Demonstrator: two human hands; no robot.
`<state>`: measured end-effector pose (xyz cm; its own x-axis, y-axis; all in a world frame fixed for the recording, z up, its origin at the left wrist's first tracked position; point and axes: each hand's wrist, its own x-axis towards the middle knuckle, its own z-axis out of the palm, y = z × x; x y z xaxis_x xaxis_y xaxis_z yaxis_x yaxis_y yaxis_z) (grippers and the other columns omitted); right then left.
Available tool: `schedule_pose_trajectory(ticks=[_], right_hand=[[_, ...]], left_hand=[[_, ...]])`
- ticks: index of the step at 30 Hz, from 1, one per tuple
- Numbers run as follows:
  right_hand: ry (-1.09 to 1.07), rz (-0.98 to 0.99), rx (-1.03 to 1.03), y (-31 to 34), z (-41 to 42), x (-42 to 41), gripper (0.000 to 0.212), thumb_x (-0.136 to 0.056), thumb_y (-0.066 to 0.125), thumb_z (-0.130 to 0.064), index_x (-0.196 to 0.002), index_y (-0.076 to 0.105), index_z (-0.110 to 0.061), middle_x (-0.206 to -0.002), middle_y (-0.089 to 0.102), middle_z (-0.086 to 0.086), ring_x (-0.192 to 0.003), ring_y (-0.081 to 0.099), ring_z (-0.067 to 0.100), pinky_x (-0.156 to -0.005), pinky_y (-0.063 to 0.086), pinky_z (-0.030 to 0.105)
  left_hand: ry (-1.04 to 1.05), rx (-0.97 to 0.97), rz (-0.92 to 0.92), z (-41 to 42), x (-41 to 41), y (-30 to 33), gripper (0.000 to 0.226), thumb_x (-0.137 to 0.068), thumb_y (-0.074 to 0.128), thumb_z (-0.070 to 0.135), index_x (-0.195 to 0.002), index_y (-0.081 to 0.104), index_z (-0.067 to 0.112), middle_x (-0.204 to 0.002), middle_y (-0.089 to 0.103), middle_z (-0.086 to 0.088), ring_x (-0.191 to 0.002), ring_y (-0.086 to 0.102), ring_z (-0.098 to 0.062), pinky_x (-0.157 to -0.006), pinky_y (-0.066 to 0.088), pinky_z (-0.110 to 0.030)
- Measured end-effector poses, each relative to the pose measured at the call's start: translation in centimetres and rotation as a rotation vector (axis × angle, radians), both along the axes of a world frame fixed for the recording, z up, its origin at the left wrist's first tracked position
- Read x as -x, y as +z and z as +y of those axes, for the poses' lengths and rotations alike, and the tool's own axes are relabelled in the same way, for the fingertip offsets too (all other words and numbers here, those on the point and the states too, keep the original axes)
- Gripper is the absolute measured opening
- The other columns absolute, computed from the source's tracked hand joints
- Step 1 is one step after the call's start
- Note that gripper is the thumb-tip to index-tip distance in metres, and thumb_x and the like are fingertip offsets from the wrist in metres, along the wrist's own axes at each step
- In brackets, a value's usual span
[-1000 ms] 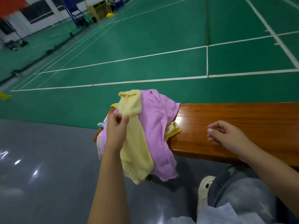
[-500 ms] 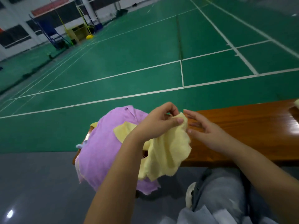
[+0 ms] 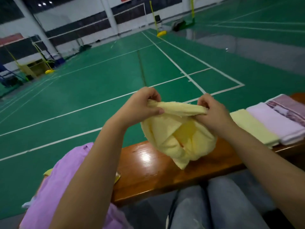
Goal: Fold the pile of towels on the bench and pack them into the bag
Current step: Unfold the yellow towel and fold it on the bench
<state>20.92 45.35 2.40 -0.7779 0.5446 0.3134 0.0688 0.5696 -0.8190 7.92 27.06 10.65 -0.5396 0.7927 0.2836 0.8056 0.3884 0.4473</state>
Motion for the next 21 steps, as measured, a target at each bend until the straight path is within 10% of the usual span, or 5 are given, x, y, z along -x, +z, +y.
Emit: schedule_pose_trajectory(ticks=[7,13,21], right_hand=[[-0.168,0.106,-0.464,-4.8,2.0,-0.9,0.026,-0.069,0.067,0.006,-0.09,0.059,-0.008,-0.086,0.055,0.011,-0.081,0.051,0.034,-0.066,0.037,0.038],[0.437,-0.911,-0.248,-14.9,-0.7,-5.1,0.047,-0.079,0.073,-0.039,-0.119,0.055,-0.022,-0.107,0.054,-0.007,-0.094,0.051,0.009,-0.077,0.041,0.02],[0.237,-0.546,-0.188,-14.0,-0.5,-3.1,0.036,-0.092,0.06,-0.026,-0.127,0.055,-0.021,-0.127,0.056,-0.001,-0.11,0.054,0.015,-0.093,0.043,0.027]], left_hand=[[0.084,-0.026,0.147,-1.4,1.4,-4.7,0.03,-0.075,0.073,0.0,-0.102,0.064,0.008,-0.095,0.048,0.002,-0.083,0.045,-0.012,-0.071,0.031,-0.01],[0.136,0.435,-0.199,-4.7,-1.4,-17.4,0.014,-0.085,0.065,0.009,-0.093,0.064,0.021,-0.097,0.058,0.003,-0.089,0.055,-0.014,-0.076,0.043,-0.022],[0.115,0.276,-0.309,-5.9,-4.1,-21.1,0.025,-0.091,0.058,0.009,-0.081,0.054,0.032,-0.093,0.052,0.015,-0.092,0.051,-0.009,-0.074,0.037,-0.009]])
